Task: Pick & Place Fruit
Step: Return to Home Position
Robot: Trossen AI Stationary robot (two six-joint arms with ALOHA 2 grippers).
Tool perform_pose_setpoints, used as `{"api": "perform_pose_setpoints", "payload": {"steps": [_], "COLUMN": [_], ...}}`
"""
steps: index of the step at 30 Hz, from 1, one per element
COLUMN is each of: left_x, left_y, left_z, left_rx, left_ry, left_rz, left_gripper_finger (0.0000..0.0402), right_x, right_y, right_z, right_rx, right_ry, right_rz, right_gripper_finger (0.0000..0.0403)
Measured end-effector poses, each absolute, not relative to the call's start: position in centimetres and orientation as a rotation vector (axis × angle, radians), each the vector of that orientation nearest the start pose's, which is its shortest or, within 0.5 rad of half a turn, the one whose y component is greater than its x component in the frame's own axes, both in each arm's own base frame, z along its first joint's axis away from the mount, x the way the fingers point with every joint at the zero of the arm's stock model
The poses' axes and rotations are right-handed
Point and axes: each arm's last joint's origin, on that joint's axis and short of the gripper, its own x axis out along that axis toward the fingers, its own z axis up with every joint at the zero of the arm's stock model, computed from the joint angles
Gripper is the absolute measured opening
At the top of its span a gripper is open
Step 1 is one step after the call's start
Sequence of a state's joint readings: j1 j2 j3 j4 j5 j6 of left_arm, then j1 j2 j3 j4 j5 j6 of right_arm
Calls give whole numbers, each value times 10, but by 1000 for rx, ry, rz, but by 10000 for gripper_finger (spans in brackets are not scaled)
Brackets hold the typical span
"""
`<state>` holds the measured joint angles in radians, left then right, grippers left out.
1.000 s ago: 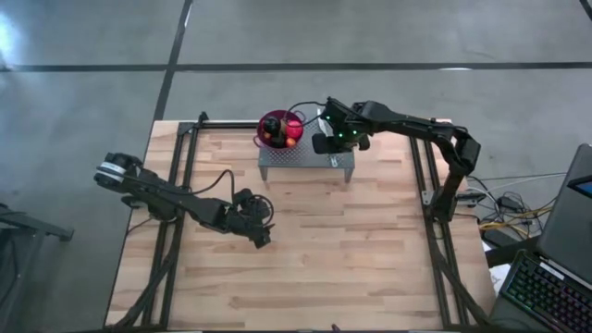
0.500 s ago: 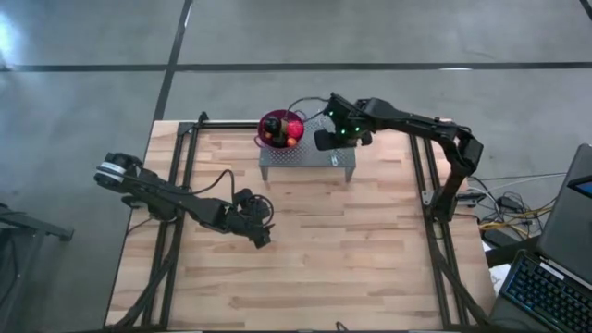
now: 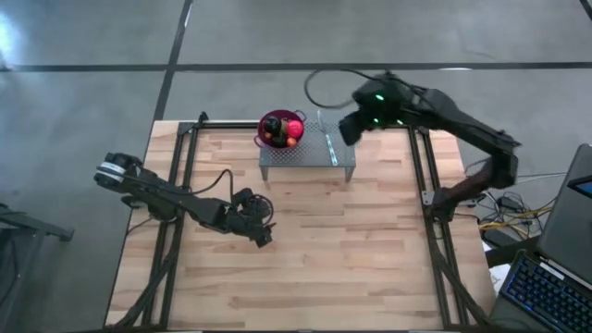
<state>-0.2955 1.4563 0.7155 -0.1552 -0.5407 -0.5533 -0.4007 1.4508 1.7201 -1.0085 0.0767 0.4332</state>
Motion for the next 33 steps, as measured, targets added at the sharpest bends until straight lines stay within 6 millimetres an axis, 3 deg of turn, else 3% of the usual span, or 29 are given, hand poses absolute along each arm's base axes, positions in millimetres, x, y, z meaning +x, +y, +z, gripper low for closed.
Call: {"api": "perform_pose_setpoints", "payload": {"steps": [4, 8, 14, 18, 20, 26, 33], "left_x": [262, 263, 256, 237, 224, 191, 160], "left_y": [-63, -58, -47, -45, -41, -35, -26], "left_z": [173, 180, 243, 281, 291, 299, 263], "left_rx": [-142, -172, -73, -28, 5, 47, 31], "left_ry": [699, 685, 593, 441, 407, 315, 244], "left_rz": [484, 516, 586, 556, 530, 415, 407], "left_gripper_finger": [321, 321, 321, 321, 321, 321, 321], "right_x": [231, 214, 204, 199, 193, 169, 139], "right_y": [-73, -37, 3, 18, 21, 24, 18], "right_z": [438, 434, 408, 375, 358, 317, 278], "right_rx": [353, 243, 148, 107, 99, 43, -4], "right_ry": [585, 570, 511, 515, 507, 468, 386], "right_rz": [-588, -534, -432, -373, -355, -300, -270], "right_gripper_finger": [55, 14, 8, 8, 8, 8, 8]}}
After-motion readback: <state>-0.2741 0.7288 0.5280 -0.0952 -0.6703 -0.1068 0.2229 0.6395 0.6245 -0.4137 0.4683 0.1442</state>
